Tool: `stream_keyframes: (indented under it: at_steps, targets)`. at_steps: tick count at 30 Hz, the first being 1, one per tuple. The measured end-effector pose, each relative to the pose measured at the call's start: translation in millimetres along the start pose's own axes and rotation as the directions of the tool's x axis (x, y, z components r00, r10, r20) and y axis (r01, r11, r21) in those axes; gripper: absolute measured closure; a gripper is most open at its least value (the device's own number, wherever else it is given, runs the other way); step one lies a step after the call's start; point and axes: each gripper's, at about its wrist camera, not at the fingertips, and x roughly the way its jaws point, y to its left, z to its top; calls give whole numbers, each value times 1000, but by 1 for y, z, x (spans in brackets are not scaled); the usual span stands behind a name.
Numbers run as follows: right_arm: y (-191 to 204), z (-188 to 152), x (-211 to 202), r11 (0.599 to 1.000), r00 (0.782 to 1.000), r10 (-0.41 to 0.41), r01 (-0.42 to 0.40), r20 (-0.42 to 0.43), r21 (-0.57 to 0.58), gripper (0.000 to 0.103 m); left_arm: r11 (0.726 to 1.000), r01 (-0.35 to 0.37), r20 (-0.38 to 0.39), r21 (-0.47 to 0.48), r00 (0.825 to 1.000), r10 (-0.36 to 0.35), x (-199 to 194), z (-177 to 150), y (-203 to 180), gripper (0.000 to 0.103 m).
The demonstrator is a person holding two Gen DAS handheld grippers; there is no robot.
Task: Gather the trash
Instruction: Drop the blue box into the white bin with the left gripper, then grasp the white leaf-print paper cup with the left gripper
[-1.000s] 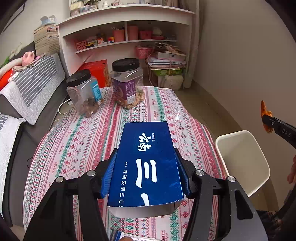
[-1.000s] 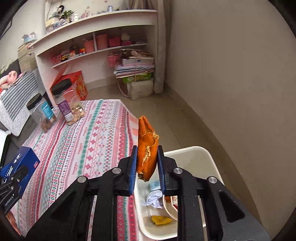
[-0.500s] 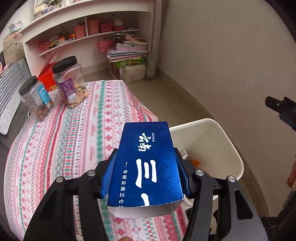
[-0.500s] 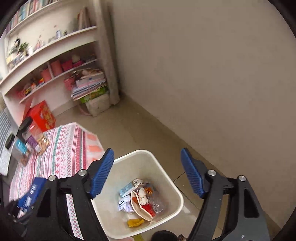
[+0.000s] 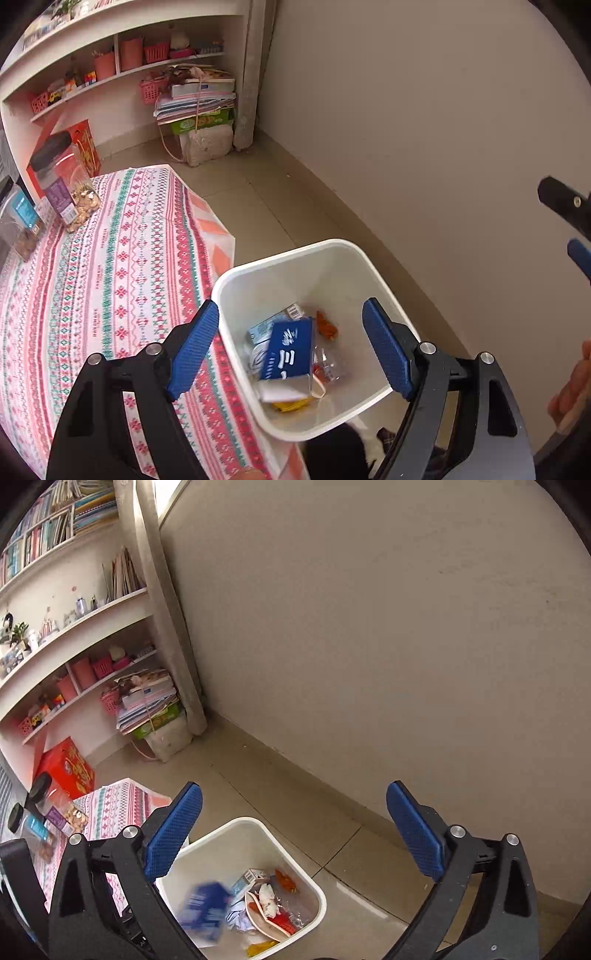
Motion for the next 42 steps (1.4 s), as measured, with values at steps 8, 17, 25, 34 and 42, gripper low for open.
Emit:
stream_keyframes:
  at_steps: [8, 17, 25, 34, 42]
  targets:
    - [49, -12, -8, 980, 986, 155, -162, -63, -118, 7, 980, -124, -79, 153, 987, 137, -46, -42, 63, 24]
    - [132, -54, -18, 912, 960, 224, -268, -169, -310, 7, 969, -200, -204, 142, 952, 227, -110, -122, 152, 23]
    - [197, -118, -26, 807, 912, 250, -382, -325, -451, 7, 974, -212, -470, 78, 854, 223, -101, -214, 194, 17]
    - [244, -183, -19, 625, 833, 239, -526, -500, -577, 7, 983, -178, -524, -37, 841, 133, -76, -249, 215, 29]
    - [274, -233, -33, 406, 670, 283, -732, -686, -547, 7, 961, -264, -391, -79, 895, 214, -129, -226, 264, 45]
